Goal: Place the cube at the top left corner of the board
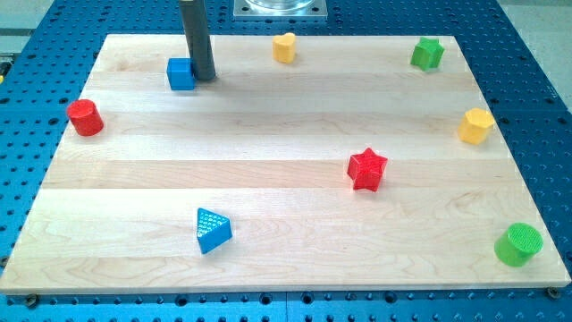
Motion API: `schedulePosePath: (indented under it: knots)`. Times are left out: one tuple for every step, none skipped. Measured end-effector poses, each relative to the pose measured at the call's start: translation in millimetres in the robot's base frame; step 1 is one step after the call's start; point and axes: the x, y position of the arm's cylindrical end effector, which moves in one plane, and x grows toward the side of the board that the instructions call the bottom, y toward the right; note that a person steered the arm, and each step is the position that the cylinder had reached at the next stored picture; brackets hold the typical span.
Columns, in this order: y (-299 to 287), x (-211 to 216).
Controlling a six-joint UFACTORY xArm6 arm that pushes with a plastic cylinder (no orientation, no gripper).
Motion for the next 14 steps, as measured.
schedulePosePath:
  knots:
    - [-9.6,14.0]
    - [-20.2,14.8]
    - [-38.4,21.5]
    - [-40.4,21.5]
    - [-70.0,26.6]
    - [-77.9,37.0]
    - [-78.0,65.6]
    - [-78.0,66.4]
    - [-78.0,54.6]
    - [-92.6,19.2]
    - [-96.1,18.0]
    - [-91.0,20.2]
    - [-63.4,-15.0]
    - [-68.2,-66.6]
